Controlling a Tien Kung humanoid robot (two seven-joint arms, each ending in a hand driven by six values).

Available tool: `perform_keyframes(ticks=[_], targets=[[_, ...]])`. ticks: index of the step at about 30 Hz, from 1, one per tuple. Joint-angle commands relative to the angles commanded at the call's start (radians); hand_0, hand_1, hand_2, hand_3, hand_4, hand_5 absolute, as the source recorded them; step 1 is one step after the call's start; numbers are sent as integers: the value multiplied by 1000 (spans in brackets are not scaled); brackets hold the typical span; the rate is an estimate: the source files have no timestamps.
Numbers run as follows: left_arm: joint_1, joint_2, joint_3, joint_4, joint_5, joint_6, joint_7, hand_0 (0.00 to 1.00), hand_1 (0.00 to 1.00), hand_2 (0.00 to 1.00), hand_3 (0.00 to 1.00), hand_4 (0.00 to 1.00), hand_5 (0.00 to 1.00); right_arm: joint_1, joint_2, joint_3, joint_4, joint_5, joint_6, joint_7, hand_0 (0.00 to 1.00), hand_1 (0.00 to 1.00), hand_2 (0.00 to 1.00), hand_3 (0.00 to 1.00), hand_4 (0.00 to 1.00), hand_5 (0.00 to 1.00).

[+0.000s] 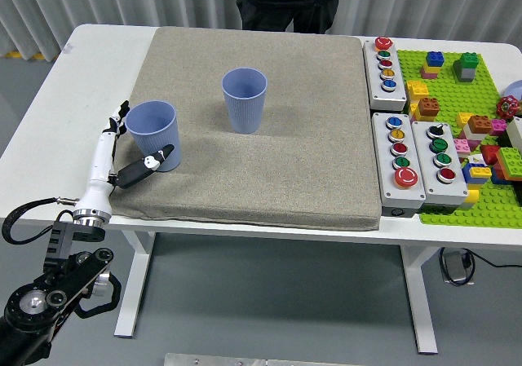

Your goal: Pick cup pour cup place

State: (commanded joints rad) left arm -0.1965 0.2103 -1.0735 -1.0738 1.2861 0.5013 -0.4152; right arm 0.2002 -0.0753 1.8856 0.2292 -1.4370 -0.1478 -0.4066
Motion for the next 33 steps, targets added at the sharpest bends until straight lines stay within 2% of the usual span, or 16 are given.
perform_keyframes(ticks=[2, 6, 8, 10, 15, 22, 25, 28, 29, 33], targets=[[13, 7, -8, -14, 3, -2, 1, 883, 932, 998, 998, 998, 468, 0, 0, 1, 0, -1, 0, 0, 693, 658, 608, 626, 2, 281], [106, 55, -49, -130, 15, -18, 13, 890, 936, 998, 998, 998, 480, -2, -2, 5, -1, -6, 5, 1, 693, 658, 608, 627, 2, 283], [124, 68, -48, -171, 21, -24, 16, 890, 936, 998, 998, 998, 480, -4, -2, 8, -1, -9, 7, 1, 693, 658, 608, 627, 2, 283], [137, 74, -37, -202, 50, -33, 23, 890, 936, 998, 998, 998, 480, -6, -2, 12, 0, -21, 10, -1, 693, 658, 608, 627, 2, 283], [159, 62, -30, -229, 67, -37, 26, 893, 940, 998, 998, 998, 496, -12, -2, 13, 1, -26, 11, -4, 693, 658, 608, 627, 2, 281], [206, 76, -59, -287, 89, -33, 33, 893, 937, 998, 998, 998, 506, -12, -2, 13, 0, -21, 8, -2, 693, 658, 608, 626, 2, 281], [207, 79, -98, -305, 99, -31, 36, 892, 935, 998, 998, 998, 532, -10, -2, 12, -1, -16, 7, 1, 693, 658, 608, 627, 2, 280], [187, 88, -176, -303, 103, -39, 44, 892, 935, 998, 998, 998, 532, -6, -3, 9, -1, -11, 4, 2, 693, 658, 608, 627, 2, 280], [179, 93, -199, -302, 101, -41, 50, 890, 933, 998, 998, 998, 560, -6, -3, 8, -1, -8, 3, 2, 694, 659, 608, 627, 2, 282], [116, 125, -307, -299, 42, -41, 87, 890, 933, 998, 998, 998, 560, -4, -4, 5, -1, 2, -3, 3, 694, 659, 608, 627, 2, 282]])
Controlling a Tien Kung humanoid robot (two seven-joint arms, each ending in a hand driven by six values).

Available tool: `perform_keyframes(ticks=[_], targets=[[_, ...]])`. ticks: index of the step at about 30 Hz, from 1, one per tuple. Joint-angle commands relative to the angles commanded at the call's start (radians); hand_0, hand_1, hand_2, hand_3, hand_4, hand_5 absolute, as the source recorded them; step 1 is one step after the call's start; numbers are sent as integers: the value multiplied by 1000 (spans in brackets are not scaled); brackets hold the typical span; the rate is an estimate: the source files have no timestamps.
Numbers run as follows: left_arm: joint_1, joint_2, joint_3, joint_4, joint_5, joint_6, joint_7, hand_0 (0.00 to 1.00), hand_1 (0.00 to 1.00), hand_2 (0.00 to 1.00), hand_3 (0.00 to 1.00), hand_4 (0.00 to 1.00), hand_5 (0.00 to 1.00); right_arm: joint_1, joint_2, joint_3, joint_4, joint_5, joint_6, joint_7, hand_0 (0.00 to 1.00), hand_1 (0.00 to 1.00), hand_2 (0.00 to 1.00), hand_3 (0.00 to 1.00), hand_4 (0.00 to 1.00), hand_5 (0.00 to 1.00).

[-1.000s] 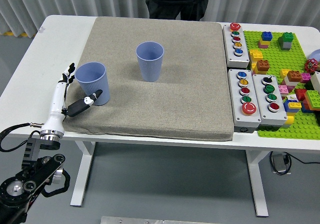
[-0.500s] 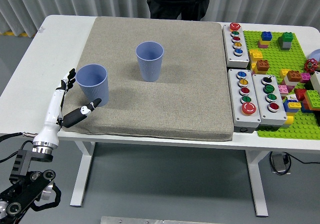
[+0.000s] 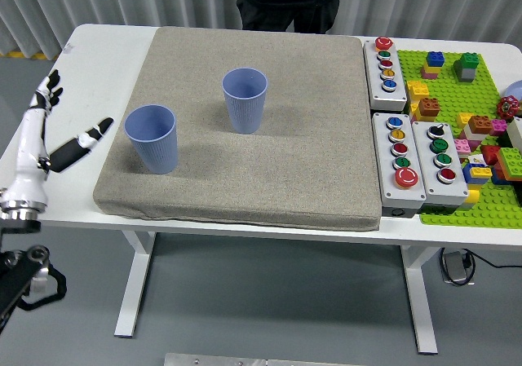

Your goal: Pick cup pour cup place

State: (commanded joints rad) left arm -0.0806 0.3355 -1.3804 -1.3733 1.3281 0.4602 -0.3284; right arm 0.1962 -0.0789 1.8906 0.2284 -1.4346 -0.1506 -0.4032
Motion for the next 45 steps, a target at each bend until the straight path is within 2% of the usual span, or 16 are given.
perform_keyframes(ticks=[1, 2, 6, 7, 8, 10, 12, 13, 14, 19, 20, 22, 27, 29, 37, 45], targets=[[-24, 10, -22, 3, -28, 8, 12, 890, 933, 998, 998, 998, 560, 1, 0, 0, 0, 0, 0, 0, 694, 659, 608, 627, 2, 282], [-57, 24, -44, 11, -66, 16, 22, 822, 861, 982, 987, 997, 692, 1, -1, 0, 0, 1, -2, 0, 693, 658, 608, 628, 2, 282], [-187, 77, -76, 54, -240, 23, 43, 822, 861, 982, 987, 997, 692, 5, -3, -2, 0, 5, -4, 2, 693, 658, 608, 628, 2, 282], [-218, 91, -79, 75, -272, 0, 59, 822, 861, 982, 987, 997, 692, 7, -4, -7, 0, 10, -5, 3, 693, 658, 608, 628, 2, 282], [-251, 99, -81, 90, -318, -19, 69, 732, 749, 836, 819, 895, 913, 9, -5, -9, 0, 13, -6, 4, 693, 658, 607, 628, 2, 286], [-306, 118, -79, 126, -395, -75, 89, 732, 749, 836, 819, 895, 913, 13, -6, -12, 0, 16, -7, 4, 693, 658, 607, 628, 2, 286], [-371, 132, -77, 173, -493, -171, 115, 732, 749, 836, 819, 895, 913, 17, -7, -17, 0, 23, -8, 5, 693, 658, 607, 628, 2, 286], [-377, 133, -77, 177, -525, -192, 117, 732, 749, 836, 819, 895, 913, 17, -7, -17, 0, 23, -9, 5, 693, 658, 607, 628, 2, 286], [-392, 139, -73, 192, -558, -215, 130, 738, 751, 835, 820, 841, 998, 18, -8, -20, -1, 27, -10, 6, 693, 658, 607, 628, 2, 283], [-486, 151, -21, 350, -766, -423, 237, 738, 751, 835, 820, 841, 998, 22, -10, -32, -1, 43, -14, 8, 693, 658, 607, 628, 2, 283], [-497, 150, -12, 380, -805, -462, 250, 757, 767, 839, 828, 792, 998, 22, -9, -34, -1, 45, -14, 8, 693, 658, 607, 629, 2, 280], [-512, 145, -10, 441, -896, -552, 268, 757, 767, 839, 828, 792, 998, 21, -9, -38, 0, 50, -15, 7, 693, 658, 607, 629, 2, 280], [-512, 140, -16, 477, -1104, -745, 279, 775, 781, 854, 839, 800, 998, 16, -8, -41, 1, 50, -15, 4, 693, 658, 607, 629, 2, 276], [-510, 139, -14, 478, -1189, -757, 275, 775, 781, 854, 839, 800, 998, 12, -8, -40, 1, 46, -13, 1, 693, 658, 607, 629, 2, 276], [-500, 136, -24, 482, -1495, -722, 258, 786, 791, 855, 845, 804, 998, 4, -8, -41, 2, 43, -11, 1, 694, 658, 607, 629, 2, 277], [-499, 118, -44, 466, -1405, -690, 252, 787, 789, 858, 849, 800, 998, 10, -5, -45, 2, 59, -18, 3, 693, 658, 607, 629, 2, 279]])
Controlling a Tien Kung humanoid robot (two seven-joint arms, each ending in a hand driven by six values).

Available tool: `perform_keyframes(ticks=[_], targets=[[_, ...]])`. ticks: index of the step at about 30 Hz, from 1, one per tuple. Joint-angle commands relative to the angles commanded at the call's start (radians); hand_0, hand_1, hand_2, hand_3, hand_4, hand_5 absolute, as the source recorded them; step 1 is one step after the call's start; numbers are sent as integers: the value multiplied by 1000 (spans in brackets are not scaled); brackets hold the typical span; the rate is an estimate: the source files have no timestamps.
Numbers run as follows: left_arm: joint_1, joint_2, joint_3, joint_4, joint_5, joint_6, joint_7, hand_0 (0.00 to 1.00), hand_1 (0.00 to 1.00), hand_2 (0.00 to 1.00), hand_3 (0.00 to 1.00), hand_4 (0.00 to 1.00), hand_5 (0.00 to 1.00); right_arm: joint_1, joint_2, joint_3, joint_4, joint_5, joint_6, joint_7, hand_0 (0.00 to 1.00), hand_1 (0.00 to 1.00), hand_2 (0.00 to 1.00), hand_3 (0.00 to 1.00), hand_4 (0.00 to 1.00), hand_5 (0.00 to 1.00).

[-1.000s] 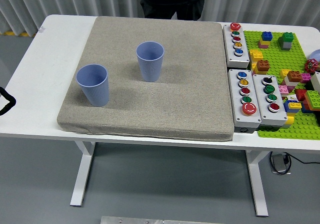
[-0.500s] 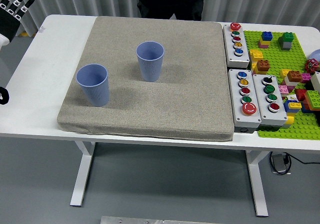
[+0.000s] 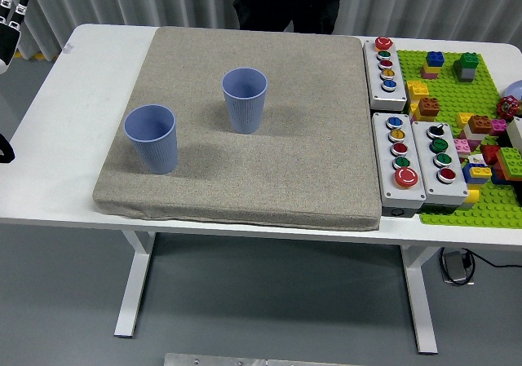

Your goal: Pick cup pour cup place

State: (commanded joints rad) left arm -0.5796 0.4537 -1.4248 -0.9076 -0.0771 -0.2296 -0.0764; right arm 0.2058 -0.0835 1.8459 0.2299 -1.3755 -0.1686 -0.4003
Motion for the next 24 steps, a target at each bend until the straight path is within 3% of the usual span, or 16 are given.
perform_keyframes(ticks=[6, 16, 24], targets=[[15, -6, -28, -21, 61, 22, -5, 788, 788, 857, 850, 799, 998, 2, 1, 7, 0, -8, 1, -2, 693, 658, 607, 629, 2, 277], [37, -26, -52, -36, 55, 29, -9, 788, 787, 857, 850, 797, 998, 3, 1, 14, 0, -18, 0, -2, 693, 658, 608, 629, 2, 272], [68, -26, -72, -57, 72, 32, -8, 787, 784, 854, 848, 797, 998, -4, 0, 9, -1, -4, -7, 1, 693, 658, 607, 628, 2, 269]])
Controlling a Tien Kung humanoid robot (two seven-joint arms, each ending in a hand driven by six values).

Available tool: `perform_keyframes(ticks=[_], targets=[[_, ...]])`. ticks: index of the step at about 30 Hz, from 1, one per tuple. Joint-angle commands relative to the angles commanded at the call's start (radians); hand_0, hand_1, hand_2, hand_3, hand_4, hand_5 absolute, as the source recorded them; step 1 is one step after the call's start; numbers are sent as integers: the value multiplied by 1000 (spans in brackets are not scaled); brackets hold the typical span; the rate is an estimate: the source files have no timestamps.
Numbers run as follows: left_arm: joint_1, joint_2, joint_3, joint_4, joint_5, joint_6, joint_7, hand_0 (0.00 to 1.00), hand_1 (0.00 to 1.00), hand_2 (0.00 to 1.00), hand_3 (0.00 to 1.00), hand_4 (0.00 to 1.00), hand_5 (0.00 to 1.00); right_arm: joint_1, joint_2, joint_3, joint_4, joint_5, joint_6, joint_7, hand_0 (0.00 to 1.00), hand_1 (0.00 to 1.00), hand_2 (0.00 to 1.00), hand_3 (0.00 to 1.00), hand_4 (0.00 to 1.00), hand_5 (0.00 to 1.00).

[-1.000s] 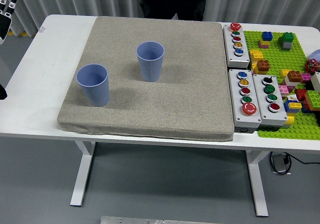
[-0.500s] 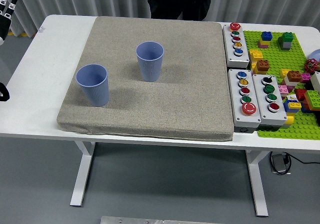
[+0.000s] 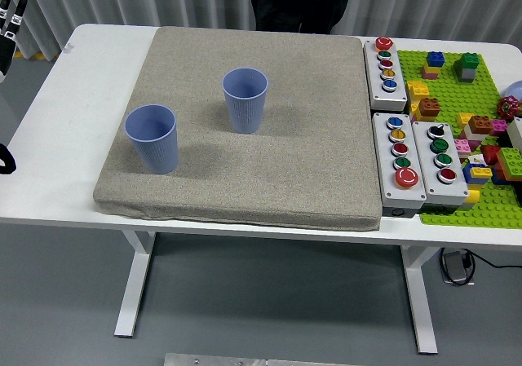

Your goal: Pick cup pour cup place

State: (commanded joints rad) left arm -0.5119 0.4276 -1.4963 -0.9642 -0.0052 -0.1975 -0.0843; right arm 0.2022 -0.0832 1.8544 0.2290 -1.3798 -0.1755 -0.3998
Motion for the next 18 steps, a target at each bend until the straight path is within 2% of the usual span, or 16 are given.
perform_keyframes(ticks=[5, 11, 18], targets=[[-3, -7, -3, 0, 10, 4, -1, 787, 784, 853, 847, 799, 998, 0, 3, 7, 2, -4, -3, -4, 694, 658, 608, 629, 2, 268], [20, -2, -31, -30, 21, 8, 0, 786, 783, 852, 846, 799, 998, 8, -3, 13, 1, -28, 4, -8, 693, 658, 608, 627, 2, 267], [47, -8, -65, -38, 34, 9, 1, 785, 783, 852, 846, 799, 998, 10, -9, 26, 1, -58, 9, -7, 693, 658, 608, 627, 2, 267]])
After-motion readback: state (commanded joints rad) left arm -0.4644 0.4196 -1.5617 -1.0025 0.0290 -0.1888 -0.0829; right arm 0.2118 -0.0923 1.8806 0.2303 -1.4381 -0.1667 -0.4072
